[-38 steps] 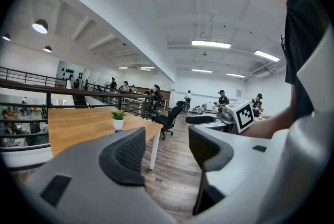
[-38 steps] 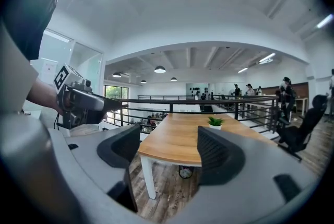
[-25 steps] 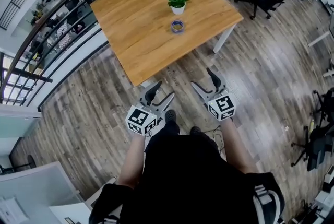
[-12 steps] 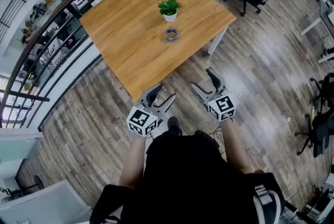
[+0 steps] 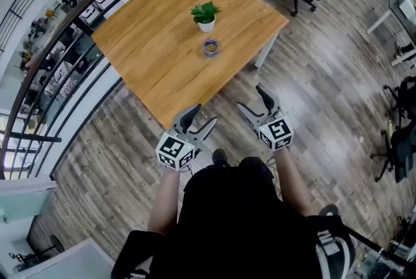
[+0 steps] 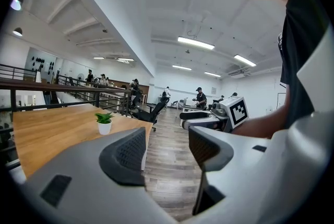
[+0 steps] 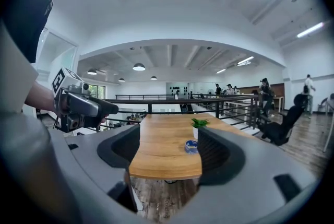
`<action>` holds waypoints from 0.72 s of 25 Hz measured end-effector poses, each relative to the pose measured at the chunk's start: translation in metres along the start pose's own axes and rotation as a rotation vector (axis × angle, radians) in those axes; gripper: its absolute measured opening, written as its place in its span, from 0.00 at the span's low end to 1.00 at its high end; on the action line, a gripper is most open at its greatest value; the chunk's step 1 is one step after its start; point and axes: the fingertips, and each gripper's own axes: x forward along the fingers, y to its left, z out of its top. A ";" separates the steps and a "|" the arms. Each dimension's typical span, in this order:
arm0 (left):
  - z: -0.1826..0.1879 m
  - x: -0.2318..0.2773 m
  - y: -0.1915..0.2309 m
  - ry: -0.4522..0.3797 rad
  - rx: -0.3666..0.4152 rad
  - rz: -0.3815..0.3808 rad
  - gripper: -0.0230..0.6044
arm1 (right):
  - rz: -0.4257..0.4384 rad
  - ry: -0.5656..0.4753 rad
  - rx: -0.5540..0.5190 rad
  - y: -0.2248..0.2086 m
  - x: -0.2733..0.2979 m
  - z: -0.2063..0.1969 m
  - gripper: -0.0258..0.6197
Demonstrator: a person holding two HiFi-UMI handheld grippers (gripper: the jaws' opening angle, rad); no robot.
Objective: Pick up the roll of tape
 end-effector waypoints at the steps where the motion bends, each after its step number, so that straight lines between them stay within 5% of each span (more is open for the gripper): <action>1: 0.002 0.000 0.004 -0.002 0.002 0.002 0.45 | -0.004 0.001 -0.001 -0.001 0.002 0.000 0.59; 18: 0.005 0.013 0.031 0.014 -0.021 0.014 0.45 | -0.015 0.022 0.011 -0.018 0.020 -0.002 0.59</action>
